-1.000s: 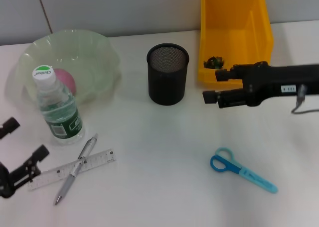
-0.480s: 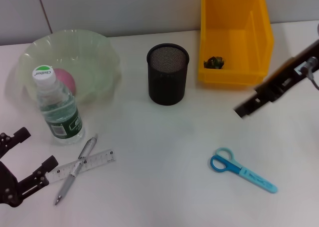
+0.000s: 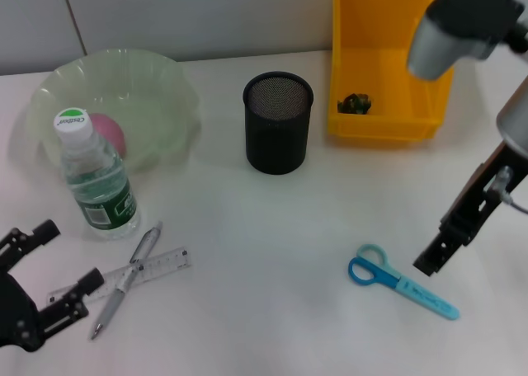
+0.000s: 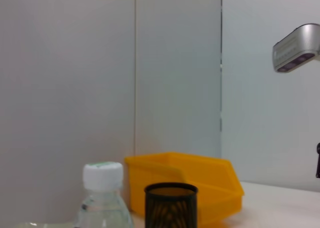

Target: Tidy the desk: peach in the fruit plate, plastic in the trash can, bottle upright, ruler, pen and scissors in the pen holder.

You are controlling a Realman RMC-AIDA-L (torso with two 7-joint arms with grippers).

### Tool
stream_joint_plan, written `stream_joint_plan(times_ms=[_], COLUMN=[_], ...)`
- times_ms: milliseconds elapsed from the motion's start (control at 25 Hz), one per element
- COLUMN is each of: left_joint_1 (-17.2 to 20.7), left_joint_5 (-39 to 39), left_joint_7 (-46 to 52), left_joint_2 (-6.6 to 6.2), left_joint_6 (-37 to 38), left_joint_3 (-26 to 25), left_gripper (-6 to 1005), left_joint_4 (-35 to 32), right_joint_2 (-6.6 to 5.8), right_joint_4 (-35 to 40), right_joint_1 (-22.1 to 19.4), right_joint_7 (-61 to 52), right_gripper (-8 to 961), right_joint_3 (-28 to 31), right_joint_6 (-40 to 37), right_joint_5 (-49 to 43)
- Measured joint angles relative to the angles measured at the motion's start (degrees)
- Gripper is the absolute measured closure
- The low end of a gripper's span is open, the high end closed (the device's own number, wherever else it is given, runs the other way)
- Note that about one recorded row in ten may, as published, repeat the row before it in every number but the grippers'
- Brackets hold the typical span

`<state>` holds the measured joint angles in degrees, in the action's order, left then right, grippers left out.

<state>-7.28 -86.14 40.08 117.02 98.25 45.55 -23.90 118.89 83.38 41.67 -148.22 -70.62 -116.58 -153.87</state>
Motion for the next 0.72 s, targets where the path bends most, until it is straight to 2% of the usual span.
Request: stream_joint_plan(times_ms=[320, 720], left_joint_1=[-0.67, -1.22], left_joint_5=[-3.71, -4.43], left_joint_7=[0.49, 0.53], left_joint_2=[0.21, 0.23], left_joint_6=[0.01, -0.12], left_joint_3=[0.01, 0.08], left_gripper=[155, 156], left_joint_4=[-0.37, -0.34], right_joint_2=[0.54, 0.56], right_joint_4=[-1.40, -5.51], right_joint_1=[-3.45, -3.84], right_joint_7=[-2.41, -4.58], right_gripper=[115, 117], right_joint_3=[-9.32, -13.52], right_joint_6=[6.97, 12.74], right_joint_5=[-2.77, -2.85])
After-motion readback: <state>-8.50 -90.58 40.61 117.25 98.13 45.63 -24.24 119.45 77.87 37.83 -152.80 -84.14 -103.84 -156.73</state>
